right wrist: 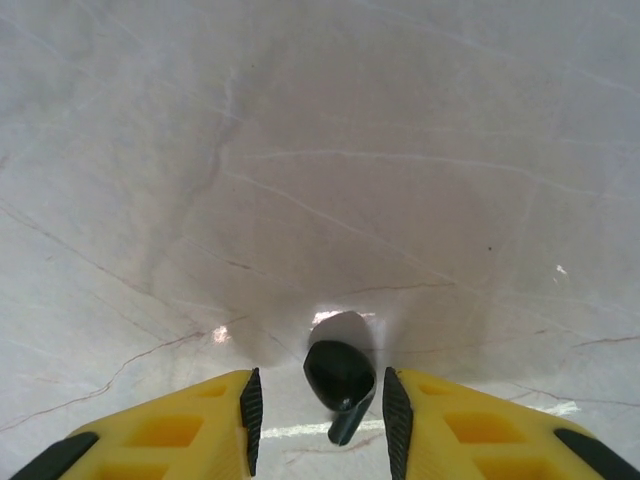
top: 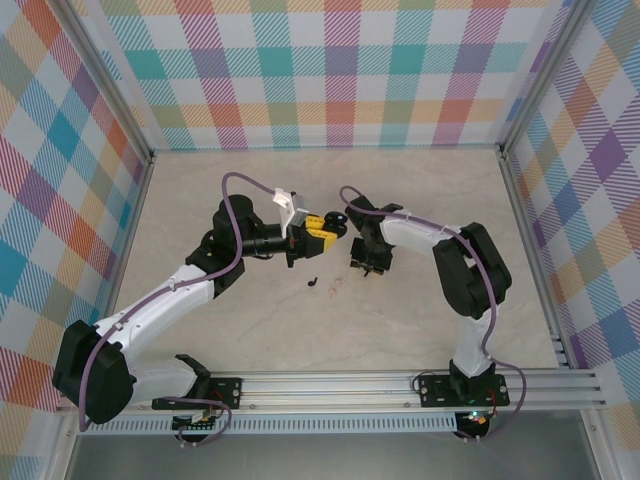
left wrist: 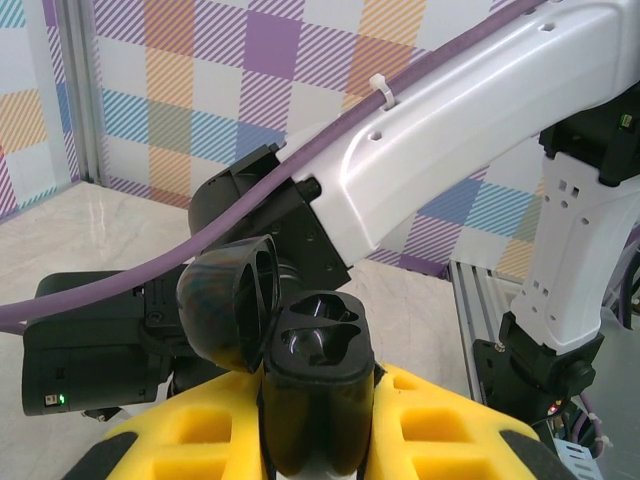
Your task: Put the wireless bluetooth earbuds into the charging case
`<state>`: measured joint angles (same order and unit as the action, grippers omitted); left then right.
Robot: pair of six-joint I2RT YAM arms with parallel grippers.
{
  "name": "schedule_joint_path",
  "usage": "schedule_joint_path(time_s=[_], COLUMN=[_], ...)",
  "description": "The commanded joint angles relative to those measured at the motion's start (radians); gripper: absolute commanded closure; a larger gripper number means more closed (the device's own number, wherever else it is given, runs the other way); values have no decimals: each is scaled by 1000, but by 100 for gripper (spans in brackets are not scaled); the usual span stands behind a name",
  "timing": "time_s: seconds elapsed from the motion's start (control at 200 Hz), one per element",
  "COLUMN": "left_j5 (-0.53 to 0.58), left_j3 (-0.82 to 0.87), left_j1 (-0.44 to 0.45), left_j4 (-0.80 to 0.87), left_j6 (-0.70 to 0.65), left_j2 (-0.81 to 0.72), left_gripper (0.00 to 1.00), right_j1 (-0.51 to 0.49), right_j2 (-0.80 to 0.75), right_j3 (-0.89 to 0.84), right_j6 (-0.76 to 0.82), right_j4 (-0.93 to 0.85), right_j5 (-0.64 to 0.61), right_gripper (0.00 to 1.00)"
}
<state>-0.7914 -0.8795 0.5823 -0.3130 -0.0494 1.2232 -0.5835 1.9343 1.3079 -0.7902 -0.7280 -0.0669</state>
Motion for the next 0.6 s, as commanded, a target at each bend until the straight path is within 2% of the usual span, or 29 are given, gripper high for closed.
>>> schedule_joint_path(time_s=[0.0,0.33,0.595], left_j5=[-4,-5,-3], left_j3=[-17,-19,-19], left_j1=[11,11,11], left_j4=[-18,-18,-14], left_j6=[-14,-15,-14], left_j2=[-27,-28,-28], left_gripper=[85,85,85], right_j1=[3,2,-1], right_j2=[26,70,108], right_j3=[32,53,80], right_j6=[-23,12,156], right_j4=[-29,-51,-74], right_j5=[-2,-31,-23], right_gripper=[61,64,71])
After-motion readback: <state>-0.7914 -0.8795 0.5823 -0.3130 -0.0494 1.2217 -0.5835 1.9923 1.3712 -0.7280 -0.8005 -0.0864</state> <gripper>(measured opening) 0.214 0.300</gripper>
